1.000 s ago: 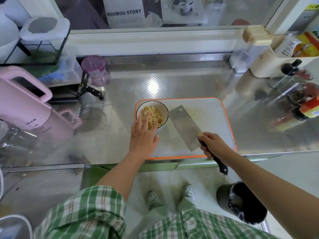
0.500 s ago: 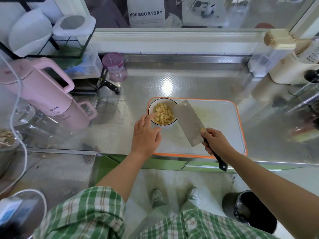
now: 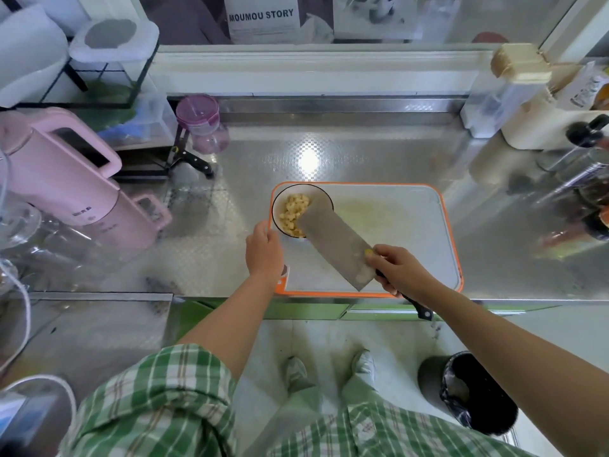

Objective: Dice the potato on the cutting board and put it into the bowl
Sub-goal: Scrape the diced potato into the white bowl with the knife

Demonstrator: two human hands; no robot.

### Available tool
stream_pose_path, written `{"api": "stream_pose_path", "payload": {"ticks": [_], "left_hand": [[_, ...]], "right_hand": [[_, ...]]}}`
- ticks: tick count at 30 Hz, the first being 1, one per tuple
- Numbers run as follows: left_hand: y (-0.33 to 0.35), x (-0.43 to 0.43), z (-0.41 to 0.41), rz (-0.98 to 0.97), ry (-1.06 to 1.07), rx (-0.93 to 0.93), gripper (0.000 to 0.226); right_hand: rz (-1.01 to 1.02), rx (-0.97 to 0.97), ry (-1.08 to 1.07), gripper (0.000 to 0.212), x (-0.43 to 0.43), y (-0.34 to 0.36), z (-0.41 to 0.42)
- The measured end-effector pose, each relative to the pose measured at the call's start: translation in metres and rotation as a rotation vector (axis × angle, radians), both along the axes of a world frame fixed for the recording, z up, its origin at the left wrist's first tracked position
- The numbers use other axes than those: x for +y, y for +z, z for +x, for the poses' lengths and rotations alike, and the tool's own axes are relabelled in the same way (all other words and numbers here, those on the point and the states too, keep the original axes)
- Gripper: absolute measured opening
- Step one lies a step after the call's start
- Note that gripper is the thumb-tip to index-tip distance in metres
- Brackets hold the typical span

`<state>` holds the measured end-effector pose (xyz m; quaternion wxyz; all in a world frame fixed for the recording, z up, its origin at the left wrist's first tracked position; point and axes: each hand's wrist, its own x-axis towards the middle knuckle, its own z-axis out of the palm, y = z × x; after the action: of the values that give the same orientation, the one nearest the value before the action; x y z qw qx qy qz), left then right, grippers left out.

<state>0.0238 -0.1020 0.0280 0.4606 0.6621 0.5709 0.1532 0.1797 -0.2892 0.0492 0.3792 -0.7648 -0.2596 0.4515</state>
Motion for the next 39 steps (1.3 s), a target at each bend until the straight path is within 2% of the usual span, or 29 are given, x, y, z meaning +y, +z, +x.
{"api": "stream_pose_path", "payload": {"ticks": [3,7,11,19,26,32,39], "left_hand": [[-0.005,0.006,-0.002,-0.11,0.028,-0.056,0.04],[-0.007,0.01,0.0,-0.144,0.016,-0.054,0.031],[-0.01,0.012,0.002,-0.194,-0.014,-0.059,0.037],[-0.016,0.013,0.015,-0.447,0.069,-0.2,0.036],[-0.016,0.014,0.036,-0.668,0.266,-0.339,0.028],[-0.012,0.017,0.027,-0.588,0.406,-0.272,0.018],[-0.009,0.049,-0.024,-0.471,0.592,-0.346,0.011]], "right_hand": [[-0.04,-0.114,0.06,0.036,0.003,-0.002,-0.001],[-0.056,-0.21,0.002,0.036,0.005,-0.002,0.003],[0.002,-0.135,-0.11,0.034,0.008,0.003,0.01],[-0.014,-0.107,-0.13,0.033,0.003,0.003,0.008],[0.036,0.095,-0.365,0.028,-0.004,0.002,0.004],[0.024,0.165,-0.445,0.023,0.009,-0.008,-0.005],[0.039,0.211,-0.406,0.027,0.042,-0.015,-0.022]]}}
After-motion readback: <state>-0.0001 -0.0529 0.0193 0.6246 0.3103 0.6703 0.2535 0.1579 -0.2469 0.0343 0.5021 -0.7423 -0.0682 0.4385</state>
